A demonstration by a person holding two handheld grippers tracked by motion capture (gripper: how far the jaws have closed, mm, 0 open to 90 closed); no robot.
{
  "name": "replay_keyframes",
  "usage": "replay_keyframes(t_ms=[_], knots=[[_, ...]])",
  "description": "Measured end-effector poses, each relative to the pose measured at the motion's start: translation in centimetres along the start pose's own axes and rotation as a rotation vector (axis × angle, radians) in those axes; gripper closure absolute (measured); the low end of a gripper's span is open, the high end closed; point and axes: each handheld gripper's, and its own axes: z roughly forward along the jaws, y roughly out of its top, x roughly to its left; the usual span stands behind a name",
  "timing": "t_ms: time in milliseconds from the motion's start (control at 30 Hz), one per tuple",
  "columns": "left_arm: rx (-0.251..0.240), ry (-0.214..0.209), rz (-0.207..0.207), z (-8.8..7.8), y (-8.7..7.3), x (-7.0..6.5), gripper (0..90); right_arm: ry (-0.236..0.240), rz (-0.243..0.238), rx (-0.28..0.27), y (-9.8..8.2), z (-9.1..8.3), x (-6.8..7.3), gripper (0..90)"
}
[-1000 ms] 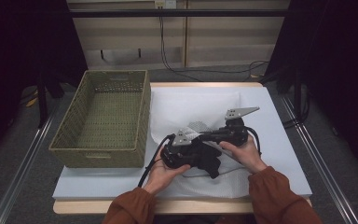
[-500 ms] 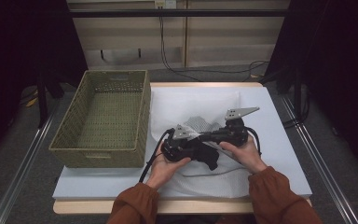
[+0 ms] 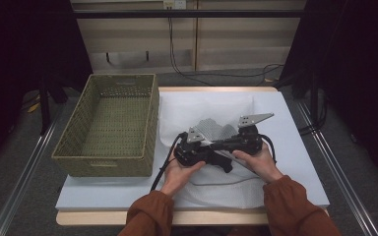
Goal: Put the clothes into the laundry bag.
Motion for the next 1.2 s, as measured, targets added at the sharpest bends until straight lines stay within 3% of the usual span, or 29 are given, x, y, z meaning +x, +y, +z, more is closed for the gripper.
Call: replay_keyframes(t_ms=[133, 200, 300, 667, 900, 1000, 1033, 1100, 1200], knots=[[0.016, -0.021, 0.009, -0.3, -0.2, 0.0, 58.5, -0.006, 0.015, 0.002, -0.3, -0.1, -0.5, 89.4], [0.0, -0.03, 0.009, -0.6, -0.3, 0.0, 53.1, -0.008, 0.021, 0.0, -0.4, -0.2, -0.7, 89.4], [-0.013, -0.055, 0.03, -1.4, -0.5, -0.1, 51.3, -0.009, 0.02, 0.001, -0.4, -0.2, -0.7, 89.3], [0.013, -0.119, 0.091, -4.4, -1.5, 0.1, 36.0, -0.013, 0.018, 0.002, -0.4, -0.2, -0.6, 89.4], [0.096, -0.1, 0.087, -3.5, -2.7, 0.7, 31.1, -0.012, 0.011, 0.008, -0.4, 0.0, -0.5, 89.3], [0.087, -0.124, 0.076, -2.8, -2.7, 0.6, 36.1, -0.009, 0.009, 0.008, -0.4, 0.1, -0.5, 89.3], [0.117, -0.105, 0.092, -2.7, -2.5, 0.4, 38.1, -0.01, 0.009, 0.007, -0.3, 0.1, -0.5, 89.3], [0.116, -0.116, 0.075, -2.3, -2.5, 0.4, 50.5, -0.007, 0.01, 0.006, -0.3, 0.0, -0.5, 89.3], [0.135, -0.153, 0.112, -1.9, -2.3, -0.2, 65.3, -0.006, 0.01, 0.006, -0.3, 0.0, -0.4, 89.3]])
